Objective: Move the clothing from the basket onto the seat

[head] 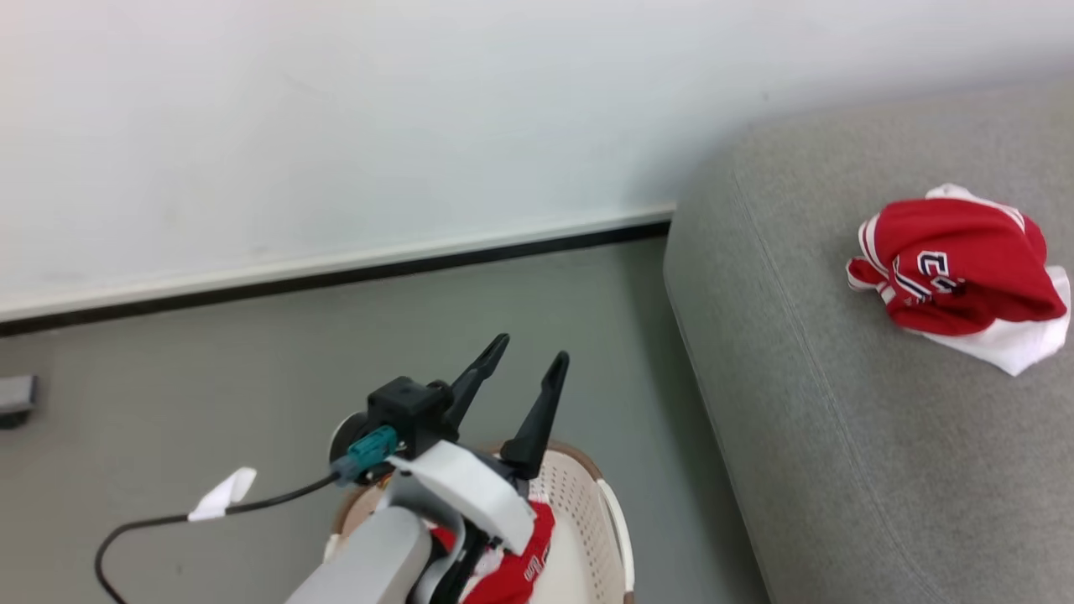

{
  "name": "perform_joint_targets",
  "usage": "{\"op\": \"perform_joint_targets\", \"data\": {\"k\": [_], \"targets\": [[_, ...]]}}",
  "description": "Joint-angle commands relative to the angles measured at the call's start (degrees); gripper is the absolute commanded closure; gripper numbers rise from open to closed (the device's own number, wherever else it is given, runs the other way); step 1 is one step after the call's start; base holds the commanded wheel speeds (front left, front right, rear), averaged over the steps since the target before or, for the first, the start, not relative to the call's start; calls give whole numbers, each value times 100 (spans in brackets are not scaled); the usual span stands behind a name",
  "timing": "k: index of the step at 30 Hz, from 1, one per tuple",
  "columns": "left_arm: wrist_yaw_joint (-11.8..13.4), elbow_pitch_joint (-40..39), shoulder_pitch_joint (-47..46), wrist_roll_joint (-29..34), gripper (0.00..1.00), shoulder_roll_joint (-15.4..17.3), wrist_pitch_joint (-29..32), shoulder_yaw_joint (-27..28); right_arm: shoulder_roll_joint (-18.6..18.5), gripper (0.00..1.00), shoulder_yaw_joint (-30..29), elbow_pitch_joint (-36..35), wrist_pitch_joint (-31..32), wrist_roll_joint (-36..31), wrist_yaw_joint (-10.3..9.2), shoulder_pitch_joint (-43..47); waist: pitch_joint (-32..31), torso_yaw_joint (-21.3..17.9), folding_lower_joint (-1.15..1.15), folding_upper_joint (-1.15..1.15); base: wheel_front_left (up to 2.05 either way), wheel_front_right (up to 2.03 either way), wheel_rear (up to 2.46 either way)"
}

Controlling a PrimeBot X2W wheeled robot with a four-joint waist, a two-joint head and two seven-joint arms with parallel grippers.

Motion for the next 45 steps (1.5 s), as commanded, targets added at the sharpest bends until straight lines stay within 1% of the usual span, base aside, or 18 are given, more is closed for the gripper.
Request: {"op": "perform_joint_targets", "data": {"k": [1,3,5,8,10,13,15,17,20,24,27,29,30,32,35,37,40,45], "targets": [[22,-28,118,-75,0,70,-16,34,-84,0,26,-36,-97,-107,-14,118,-235,161,2,0,0,0,0],[69,-95,234,-109,0,96,-20,139,-93,0,3,-177,-481,-192,-14,134,-363,237,2,0,0,0,0],[147,-183,350,-110,0,180,-15,312,-68,0,14,-257,-846,-423,-14,152,-480,308,2,0,0,0,0],[277,-380,584,-126,0,321,-14,641,120,0,-70,-337,-1347,-529,-14,309,-648,419,2,0,0,0,0],[350,-503,766,-114,0,433,-15,860,233,0,-175,-337,-1547,-645,-14,408,-750,479,2,0,0,0,0],[462,-677,1017,-36,0,606,-14,1181,506,0,-483,-357,-1690,-823,-14,662,-852,571,2,0,0,0,0],[548,-806,1213,22,0,674,-15,1394,734,0,-820,-408,-1721,-951,-14,910,-901,631,2,0,0,0,0],[610,-905,1383,89,0,721,-15,1578,962,0,-1398,-520,-1726,-1209,-14,1233,-945,705,2,0,0,0,0],[703,-1059,1652,211,0,740,-15,1844,1424,0,-2339,-747,-1715,-1722,-14,2014,-1012,807,2,0,0,0,0],[747,-1219,1990,462,0,668,-15,2155,2083,0,-3437,-1230,-1717,-2638,-14,3114,-1068,910,2,0,0,0,0],[731,-1327,2190,689,0,592,-16,2375,2608,0,-3993,-1548,-1719,-3178,-14,3862,-1089,968,2,0,0,0,0],[727,-1406,2315,863,0,523,-16,2549,2948,0,-4299,-1710,-1719,-3418,-14,4281,-1096,999,2,0,0,0,0],[732,-1439,2375,965,0,506,-16,2636,3061,0,-4424,-1783,-1719,-3596,-14,4448,-1100,1011,2,0,0,0,0],[727,-1520,2509,1164,0,407,-16,2804,3355,0,-4598,-1898,-1718,-3800,-14,4774,-1103,1024,2,0,0,0,0],[678,-1593,2733,1407,0,263,-16,3008,3637,0,-4781,-2053,-1719,-4172,-14,5123,-1102,1019,2,0,0,0,0],[612,-1590,2864,1557,0,164,-16,3109,3772,0,-4784,-2142,-1719,-4424,-14,5295,-1096,1010,2,0,0,0,0],[489,-1562,3001,1722,0,23,-16,3263,3925,0,-4835,-2176,-1719,-4621,-14,5438,-1079,991,2,0,0,0,0],[289,-1498,3063,1977,0,-158,-16,3434,4101,0,-4845,-2093,-1719,-4784,-14,5429,-1058,974,2,0,0,0,0]]}}
